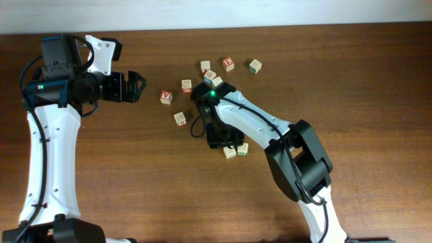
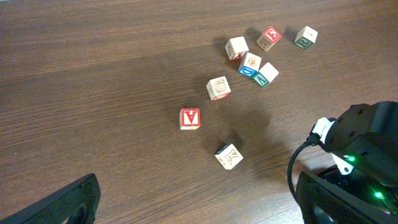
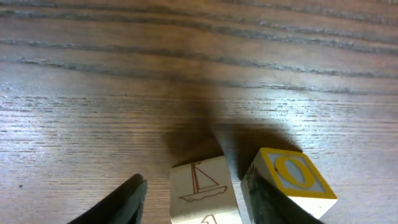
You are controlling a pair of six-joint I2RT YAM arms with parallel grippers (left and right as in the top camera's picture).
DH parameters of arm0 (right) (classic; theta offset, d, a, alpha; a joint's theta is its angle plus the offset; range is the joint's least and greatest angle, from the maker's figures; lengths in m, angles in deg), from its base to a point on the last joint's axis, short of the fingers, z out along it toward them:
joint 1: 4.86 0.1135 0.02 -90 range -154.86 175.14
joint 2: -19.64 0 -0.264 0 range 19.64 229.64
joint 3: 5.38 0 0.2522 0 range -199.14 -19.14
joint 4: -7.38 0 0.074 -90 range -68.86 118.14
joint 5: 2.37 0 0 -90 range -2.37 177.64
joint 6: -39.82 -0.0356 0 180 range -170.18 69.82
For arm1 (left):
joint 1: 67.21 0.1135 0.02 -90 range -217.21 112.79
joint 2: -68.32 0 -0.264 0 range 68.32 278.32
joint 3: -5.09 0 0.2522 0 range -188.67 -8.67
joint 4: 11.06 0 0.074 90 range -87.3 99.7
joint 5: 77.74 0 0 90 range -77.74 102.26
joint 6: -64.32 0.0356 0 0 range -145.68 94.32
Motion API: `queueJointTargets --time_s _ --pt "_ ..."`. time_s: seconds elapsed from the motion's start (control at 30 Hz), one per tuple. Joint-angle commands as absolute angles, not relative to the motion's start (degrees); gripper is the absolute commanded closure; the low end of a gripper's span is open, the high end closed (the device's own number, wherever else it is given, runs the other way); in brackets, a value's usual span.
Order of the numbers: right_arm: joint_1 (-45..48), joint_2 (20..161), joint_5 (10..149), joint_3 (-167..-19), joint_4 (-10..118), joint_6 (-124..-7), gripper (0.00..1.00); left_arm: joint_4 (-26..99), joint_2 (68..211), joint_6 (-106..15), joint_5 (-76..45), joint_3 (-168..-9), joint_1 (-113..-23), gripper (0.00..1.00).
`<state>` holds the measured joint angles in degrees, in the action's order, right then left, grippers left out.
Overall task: Rotate 3 blocks
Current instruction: 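Grasp a third block with the right gripper and place it beside the others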
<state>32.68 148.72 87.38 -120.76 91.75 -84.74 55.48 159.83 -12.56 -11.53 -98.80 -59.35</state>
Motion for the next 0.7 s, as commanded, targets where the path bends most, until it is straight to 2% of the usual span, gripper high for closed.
queueJointTargets --time_s 0.0,0.07,0.13,0.2,0.3,0.37,0.67 --pt "32.9 148.3 88.3 -122.6 92.5 -84.6 0.44 55.4 159.9 -11.9 -12.0 -99.9 -59.3 0.01" --pt "32.7 147.9 88.6 -128.1 92.6 -81.0 0.44 55.4 159.9 -11.9 -12.0 -99.9 -59.3 0.01" --pt "31.3 147.9 92.2 -135.5 90.8 -76.2 0.37 55.4 159.9 -11.9 -12.0 -99.9 -59.3 0.01" --pt "30.2 147.9 92.8 -138.1 86.5 -69.2 0.36 55.4 159.9 -11.9 -12.0 -99.9 -59.3 0.01" --pt "27.0 149.3 92.8 -138.3 70.9 -49.7 0.32 55.4 159.9 -11.9 -12.0 -99.9 -59.3 0.01" --pt "25.2 151.5 92.8 -138.3 64.5 -43.2 0.31 55.4 159.9 -11.9 -12.0 -99.9 -59.3 0.01" --pt "22.1 160.0 90.7 -138.3 58.3 -41.4 0.28 55.4 159.9 -11.9 -12.0 -99.9 -59.3 0.01"
